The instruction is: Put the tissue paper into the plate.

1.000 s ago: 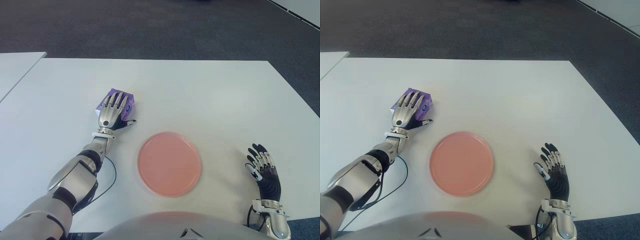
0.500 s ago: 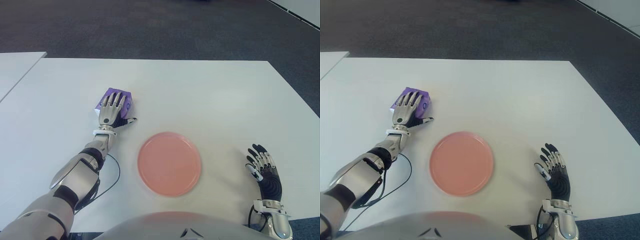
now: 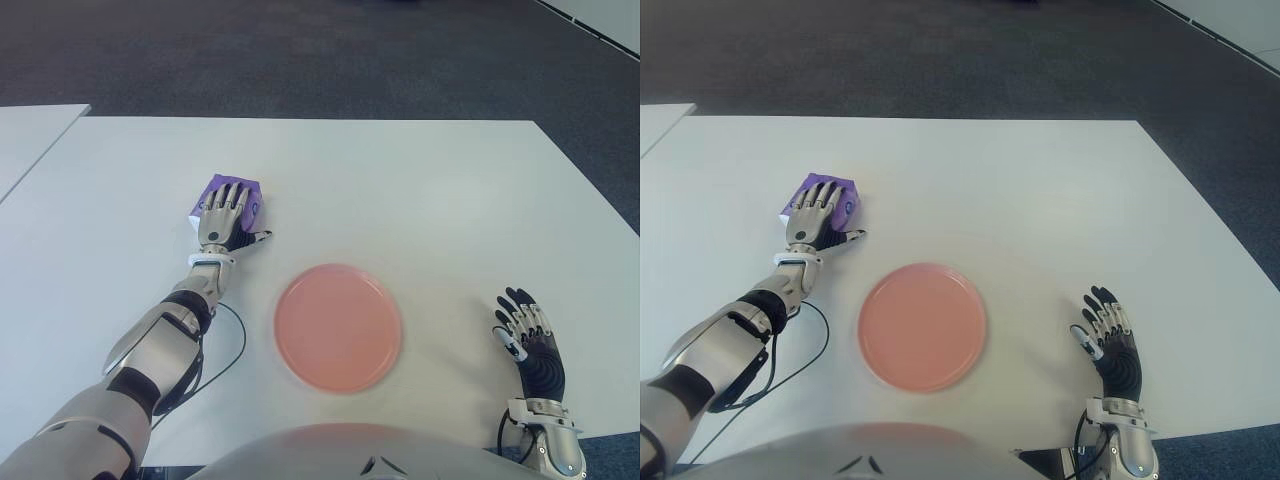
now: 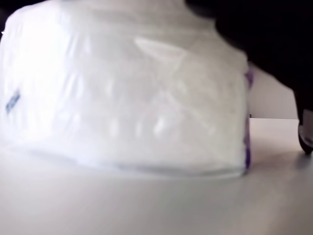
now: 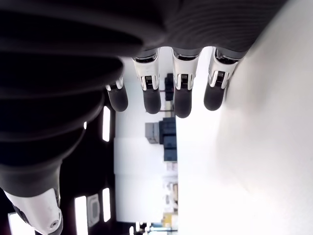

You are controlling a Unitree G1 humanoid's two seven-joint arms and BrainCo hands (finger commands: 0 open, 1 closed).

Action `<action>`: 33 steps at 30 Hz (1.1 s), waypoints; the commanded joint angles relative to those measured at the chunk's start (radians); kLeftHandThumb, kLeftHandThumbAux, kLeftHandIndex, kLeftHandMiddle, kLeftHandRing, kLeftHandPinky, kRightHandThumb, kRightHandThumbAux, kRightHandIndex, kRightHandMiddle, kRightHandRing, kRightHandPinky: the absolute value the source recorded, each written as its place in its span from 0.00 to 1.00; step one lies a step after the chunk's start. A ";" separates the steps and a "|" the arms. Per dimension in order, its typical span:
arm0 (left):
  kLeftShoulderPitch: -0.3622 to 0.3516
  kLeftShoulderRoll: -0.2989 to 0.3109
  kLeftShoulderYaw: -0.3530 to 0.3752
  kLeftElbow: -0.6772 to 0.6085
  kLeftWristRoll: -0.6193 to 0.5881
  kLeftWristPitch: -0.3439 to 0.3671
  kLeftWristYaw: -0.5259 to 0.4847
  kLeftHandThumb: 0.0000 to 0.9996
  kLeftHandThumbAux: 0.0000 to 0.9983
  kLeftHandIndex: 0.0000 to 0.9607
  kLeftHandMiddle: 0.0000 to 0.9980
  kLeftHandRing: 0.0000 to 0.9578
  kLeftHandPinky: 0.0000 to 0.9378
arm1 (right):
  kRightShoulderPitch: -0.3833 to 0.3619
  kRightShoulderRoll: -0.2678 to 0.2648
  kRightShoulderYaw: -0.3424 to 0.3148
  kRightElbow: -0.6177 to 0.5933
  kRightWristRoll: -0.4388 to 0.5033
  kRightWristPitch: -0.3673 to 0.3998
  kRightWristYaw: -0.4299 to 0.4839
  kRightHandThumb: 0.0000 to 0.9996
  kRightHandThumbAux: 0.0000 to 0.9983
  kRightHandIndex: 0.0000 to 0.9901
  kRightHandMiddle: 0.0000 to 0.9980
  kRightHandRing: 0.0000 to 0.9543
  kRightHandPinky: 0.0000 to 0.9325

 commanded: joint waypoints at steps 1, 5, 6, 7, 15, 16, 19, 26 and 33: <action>0.070 0.001 -0.011 0.038 0.002 0.011 -0.055 0.08 0.43 0.09 0.08 0.07 0.09 | 0.011 0.011 0.008 0.041 0.000 0.054 0.005 0.06 0.67 0.10 0.12 0.11 0.14; 0.067 0.010 -0.014 0.039 0.005 0.012 -0.050 0.09 0.43 0.10 0.09 0.07 0.10 | 0.009 0.011 0.007 0.040 0.005 0.055 0.007 0.06 0.68 0.10 0.12 0.11 0.14; 0.066 0.012 -0.016 0.039 0.005 0.013 -0.052 0.09 0.43 0.09 0.09 0.08 0.10 | 0.009 0.012 0.007 0.039 0.007 0.058 0.007 0.06 0.69 0.10 0.12 0.11 0.14; 0.065 0.013 -0.017 0.039 0.006 0.014 -0.054 0.10 0.43 0.09 0.09 0.08 0.10 | 0.009 0.012 0.006 0.038 0.009 0.059 0.008 0.06 0.69 0.11 0.12 0.11 0.14; 0.063 0.024 -0.022 0.042 0.005 0.010 -0.077 0.13 0.43 0.09 0.10 0.08 0.12 | 0.011 0.009 0.002 0.023 0.021 0.083 0.011 0.07 0.71 0.11 0.12 0.11 0.15; 0.063 0.025 -0.023 0.042 0.005 0.008 -0.081 0.13 0.43 0.09 0.10 0.08 0.12 | 0.012 0.009 0.001 0.019 0.022 0.091 0.008 0.07 0.71 0.11 0.12 0.11 0.15; 0.063 0.026 -0.023 0.042 0.004 0.003 -0.090 0.14 0.43 0.09 0.11 0.09 0.13 | 0.013 0.008 -0.002 0.012 0.025 0.107 0.004 0.07 0.71 0.11 0.12 0.12 0.16; 0.071 0.020 -0.020 0.041 0.000 -0.001 -0.090 0.14 0.44 0.09 0.11 0.10 0.12 | 0.015 0.008 -0.008 0.005 0.027 0.101 0.017 0.07 0.71 0.11 0.12 0.11 0.14; 0.077 0.015 -0.018 0.043 -0.001 0.001 -0.079 0.16 0.46 0.11 0.13 0.12 0.15 | 0.012 0.002 -0.016 0.000 0.021 0.105 0.017 0.06 0.70 0.11 0.12 0.10 0.11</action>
